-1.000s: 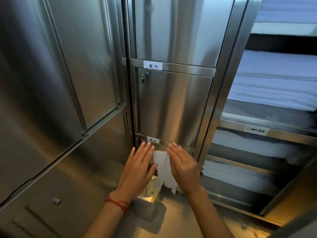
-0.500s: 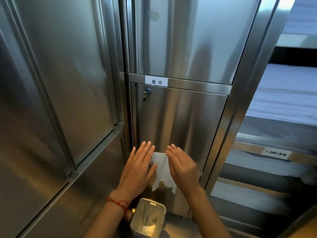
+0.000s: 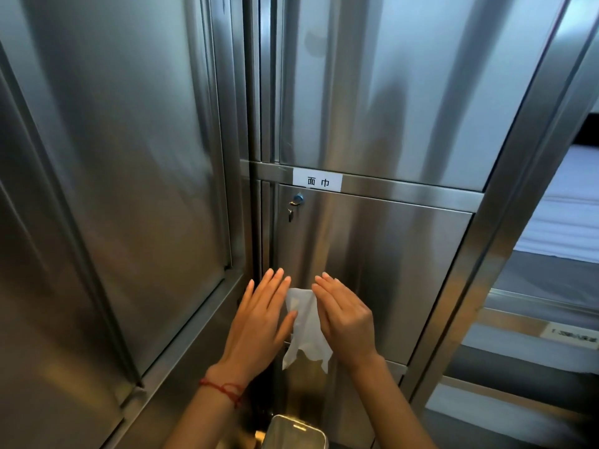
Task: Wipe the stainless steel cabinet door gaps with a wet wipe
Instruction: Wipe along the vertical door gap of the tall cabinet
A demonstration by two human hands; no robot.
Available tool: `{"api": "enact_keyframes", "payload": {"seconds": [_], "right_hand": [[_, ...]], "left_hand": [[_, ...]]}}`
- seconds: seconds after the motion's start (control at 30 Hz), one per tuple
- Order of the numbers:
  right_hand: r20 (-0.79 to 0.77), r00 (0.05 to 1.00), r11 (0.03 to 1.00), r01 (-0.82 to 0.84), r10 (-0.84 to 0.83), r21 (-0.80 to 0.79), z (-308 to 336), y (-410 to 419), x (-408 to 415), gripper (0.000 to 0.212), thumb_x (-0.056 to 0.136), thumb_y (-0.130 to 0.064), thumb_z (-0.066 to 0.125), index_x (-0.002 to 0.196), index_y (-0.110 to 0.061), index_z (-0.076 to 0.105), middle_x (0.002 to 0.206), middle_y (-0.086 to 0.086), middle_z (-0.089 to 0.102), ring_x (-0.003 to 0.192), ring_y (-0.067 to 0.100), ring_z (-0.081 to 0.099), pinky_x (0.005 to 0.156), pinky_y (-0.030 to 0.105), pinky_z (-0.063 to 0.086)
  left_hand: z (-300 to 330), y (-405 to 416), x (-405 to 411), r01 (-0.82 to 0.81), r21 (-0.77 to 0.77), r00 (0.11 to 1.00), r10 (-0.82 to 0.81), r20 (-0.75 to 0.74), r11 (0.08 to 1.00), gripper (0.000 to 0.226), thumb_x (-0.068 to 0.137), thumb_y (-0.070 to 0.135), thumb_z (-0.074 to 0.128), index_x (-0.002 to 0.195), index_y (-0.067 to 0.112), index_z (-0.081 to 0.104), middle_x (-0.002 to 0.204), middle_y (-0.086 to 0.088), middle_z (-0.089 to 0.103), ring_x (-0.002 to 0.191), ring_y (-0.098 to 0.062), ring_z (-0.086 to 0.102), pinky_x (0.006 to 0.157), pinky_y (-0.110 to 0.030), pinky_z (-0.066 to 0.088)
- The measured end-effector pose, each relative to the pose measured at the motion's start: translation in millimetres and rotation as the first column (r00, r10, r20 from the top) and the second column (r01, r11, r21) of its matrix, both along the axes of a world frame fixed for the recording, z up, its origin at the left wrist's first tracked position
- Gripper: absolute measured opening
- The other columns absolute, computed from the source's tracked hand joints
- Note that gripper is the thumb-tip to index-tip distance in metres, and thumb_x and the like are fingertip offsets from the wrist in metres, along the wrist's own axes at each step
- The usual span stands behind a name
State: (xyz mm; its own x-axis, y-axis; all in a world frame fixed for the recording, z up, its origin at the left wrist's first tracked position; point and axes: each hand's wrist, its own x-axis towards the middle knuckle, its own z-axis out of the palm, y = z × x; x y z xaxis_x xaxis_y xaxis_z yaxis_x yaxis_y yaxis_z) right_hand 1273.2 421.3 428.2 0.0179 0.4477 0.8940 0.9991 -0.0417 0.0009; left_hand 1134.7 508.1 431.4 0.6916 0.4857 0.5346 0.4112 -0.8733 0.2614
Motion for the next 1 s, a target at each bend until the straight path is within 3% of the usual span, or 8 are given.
{"api": "enact_keyframes", "payload": {"seconds": [0.3,0.4,0.47,0.53,0.67,0.77,0.83,1.0], "right_hand": [[0.019,0.999,0.999,-0.043,0.042,0.030,13,37,20,0.041,0.055,-0.008,0.090,0.093,0.000,0.074,0.094,0.013,0.073,0.089,0.024,0.071,0.084,0.033,0.049],[0.021,0.997,0.996,-0.070,0.069,0.052,18,49,30,0.037,0.060,-0.007,0.087,0.094,0.000,0.074,0.096,0.013,0.073,0.091,0.023,0.070,0.085,0.033,0.049],[0.026,0.996,0.995,-0.085,0.083,0.056,23,56,36,0.036,0.061,-0.005,0.086,0.094,0.000,0.074,0.096,0.013,0.073,0.091,0.024,0.070,0.086,0.033,0.048],[0.031,0.995,0.993,-0.099,0.097,0.065,28,62,43,0.036,0.060,-0.004,0.087,0.093,0.000,0.074,0.095,0.013,0.073,0.090,0.024,0.070,0.085,0.033,0.048],[0.049,0.992,0.990,-0.122,0.118,0.075,35,69,57,0.040,0.055,-0.002,0.090,0.091,0.001,0.074,0.093,0.014,0.073,0.088,0.025,0.071,0.084,0.032,0.048],[0.053,0.988,0.986,-0.148,0.144,0.077,37,73,67,0.043,0.051,-0.004,0.092,0.090,0.001,0.074,0.092,0.014,0.073,0.086,0.025,0.071,0.082,0.032,0.049],[0.053,0.985,0.982,-0.171,0.167,0.076,38,75,74,0.045,0.049,-0.005,0.092,0.090,0.001,0.074,0.091,0.015,0.073,0.085,0.026,0.071,0.080,0.033,0.051],[0.052,0.978,0.977,-0.203,0.200,0.060,38,82,87,0.046,0.047,-0.006,0.093,0.089,0.001,0.074,0.091,0.014,0.073,0.085,0.026,0.071,0.080,0.033,0.051]], "left_hand": [[17,26,15,-0.051,0.005,0.998,0.051,0.030,0.999,0.079,0.093,0.060,0.004,0.136,0.006,0.043,0.143,-0.012,0.041,0.134,-0.025,0.025,0.108,-0.051,0.018],[22,33,24,-0.068,0.028,0.997,0.067,0.030,0.997,0.069,0.095,0.055,0.017,0.136,0.005,0.043,0.143,-0.012,0.040,0.134,-0.026,0.028,0.108,-0.051,0.018],[25,40,30,-0.074,0.025,0.997,0.073,0.039,0.997,0.064,0.094,0.051,0.026,0.139,0.008,0.037,0.147,-0.006,0.030,0.138,-0.025,0.024,0.112,-0.046,0.013],[27,45,37,-0.085,0.026,0.995,0.083,0.048,0.996,0.068,0.093,0.057,0.017,0.142,0.011,0.032,0.147,0.001,0.020,0.141,-0.020,0.016,0.114,-0.041,0.008],[31,48,50,-0.097,0.021,0.993,0.095,0.075,0.995,0.084,0.086,0.067,-0.002,0.141,0.013,0.030,0.147,0.003,0.019,0.140,-0.017,0.012,0.115,-0.039,0.007],[33,51,57,-0.119,-0.005,0.989,0.119,0.093,0.993,0.064,0.094,0.060,0.014,0.140,0.018,0.026,0.146,0.007,0.015,0.140,-0.015,0.011,0.115,-0.035,0.003],[34,54,60,-0.135,-0.004,0.984,0.134,0.113,0.991,0.053,0.098,0.049,0.025,0.140,0.017,0.029,0.145,0.006,0.017,0.140,-0.015,0.013,0.114,-0.036,0.004],[37,59,66,-0.166,0.042,0.983,0.163,0.081,0.985,0.065,0.092,0.054,0.016,0.138,0.013,0.035,0.145,0.000,0.028,0.137,-0.019,0.018,0.112,-0.043,0.010]]}}
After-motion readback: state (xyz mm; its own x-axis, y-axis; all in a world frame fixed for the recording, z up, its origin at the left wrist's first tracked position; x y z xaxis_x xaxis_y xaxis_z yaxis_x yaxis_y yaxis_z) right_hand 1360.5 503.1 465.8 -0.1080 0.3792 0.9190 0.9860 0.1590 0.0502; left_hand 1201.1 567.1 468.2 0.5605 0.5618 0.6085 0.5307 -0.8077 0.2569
